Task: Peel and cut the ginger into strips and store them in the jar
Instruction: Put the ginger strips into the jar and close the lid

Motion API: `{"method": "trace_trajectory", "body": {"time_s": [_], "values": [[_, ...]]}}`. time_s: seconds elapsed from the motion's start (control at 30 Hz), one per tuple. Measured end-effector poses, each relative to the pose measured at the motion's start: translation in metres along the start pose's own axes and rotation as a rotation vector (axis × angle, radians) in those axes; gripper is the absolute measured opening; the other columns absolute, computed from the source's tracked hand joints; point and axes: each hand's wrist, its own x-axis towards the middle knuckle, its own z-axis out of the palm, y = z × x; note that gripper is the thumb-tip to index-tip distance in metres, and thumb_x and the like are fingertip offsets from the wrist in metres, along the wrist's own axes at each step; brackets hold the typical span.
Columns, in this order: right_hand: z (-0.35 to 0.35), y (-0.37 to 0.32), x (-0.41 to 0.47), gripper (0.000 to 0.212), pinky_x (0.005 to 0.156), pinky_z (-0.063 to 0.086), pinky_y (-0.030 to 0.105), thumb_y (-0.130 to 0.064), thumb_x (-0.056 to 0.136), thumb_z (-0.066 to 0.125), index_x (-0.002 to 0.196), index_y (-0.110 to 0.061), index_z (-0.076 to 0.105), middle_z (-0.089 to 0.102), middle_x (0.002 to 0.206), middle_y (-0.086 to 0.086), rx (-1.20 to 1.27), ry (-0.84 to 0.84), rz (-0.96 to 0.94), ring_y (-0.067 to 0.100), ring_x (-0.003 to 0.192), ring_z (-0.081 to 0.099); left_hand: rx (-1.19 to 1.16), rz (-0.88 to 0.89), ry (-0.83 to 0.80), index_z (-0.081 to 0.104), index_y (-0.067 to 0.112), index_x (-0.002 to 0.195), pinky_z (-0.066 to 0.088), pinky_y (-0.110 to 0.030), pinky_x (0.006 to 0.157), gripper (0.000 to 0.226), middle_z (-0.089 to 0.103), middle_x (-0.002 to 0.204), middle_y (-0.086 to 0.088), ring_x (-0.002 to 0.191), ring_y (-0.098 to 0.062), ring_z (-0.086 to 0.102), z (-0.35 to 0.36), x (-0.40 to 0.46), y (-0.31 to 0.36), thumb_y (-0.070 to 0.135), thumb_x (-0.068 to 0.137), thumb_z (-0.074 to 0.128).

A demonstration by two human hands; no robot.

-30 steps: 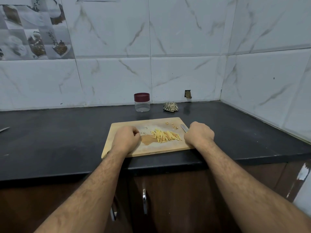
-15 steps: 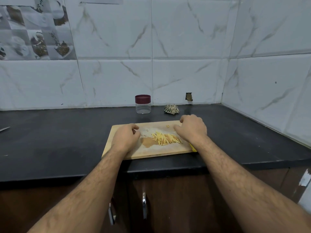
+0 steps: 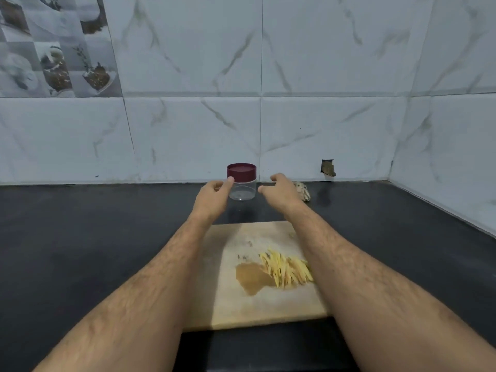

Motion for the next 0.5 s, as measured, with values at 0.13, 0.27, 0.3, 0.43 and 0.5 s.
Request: {"method": "trace_trajectory", "body": {"time_s": [0.13,0.27,0.3,0.43,0.5], "values": [[0.016,0.008,0.045,0.06,0.091,0.037,0.03,-0.013,0.09,0.063,0.144,-0.005,0.037,0.046,0.143,0.012,0.047,-0.044,0.07,0.026,0.127,0.045,-0.058,-0.071,-0.015,0.051,0.025,0.087,0.05,-0.046,0.099,0.042,0.052,0.089,0.008,0.089,-0.014,0.053,0.01,0.039,-0.003,0.063,0.096,0.037],[0.032,0.013,0.089,0.068,0.087,0.038,0.029,-0.01,0.086,0.069,0.144,-0.003,0.034,0.046,0.142,0.013,0.057,-0.095,0.118,0.025,0.119,0.046,-0.107,-0.127,-0.058,0.047,0.025,0.116,0.042,-0.037,0.088,0.052,0.04,0.083,0.012,0.075,-0.008,0.041,0.017,0.073,-0.001,0.066,0.098,0.021],[0.037,0.014,0.1,0.069,0.086,0.038,0.029,-0.009,0.085,0.071,0.143,-0.002,0.034,0.048,0.138,0.013,0.052,-0.116,0.137,0.025,0.117,0.047,-0.112,-0.134,-0.067,0.045,0.023,0.132,0.041,-0.036,0.091,0.061,0.046,0.092,0.008,0.082,-0.01,0.044,0.018,0.081,-0.001,0.066,0.098,0.019],[0.055,0.018,0.133,0.058,0.086,0.047,0.032,-0.005,0.078,0.077,0.129,0.001,0.049,0.06,0.118,0.011,0.01,-0.191,0.166,0.025,0.105,0.056,-0.086,-0.141,-0.117,0.032,0.013,0.152,0.038,-0.041,0.104,0.077,0.041,0.145,-0.006,0.123,-0.022,0.043,0.026,0.108,-0.002,0.066,0.098,0.012],[0.063,0.019,0.139,0.055,0.089,0.048,0.033,-0.005,0.076,0.078,0.126,0.002,0.055,0.064,0.117,0.013,-0.004,-0.214,0.159,0.026,0.106,0.059,-0.1,-0.149,-0.156,0.038,0.014,0.148,0.037,-0.038,0.103,0.077,0.047,0.132,0.0,0.125,-0.02,0.044,0.031,0.111,-0.002,0.066,0.098,0.01]]}}
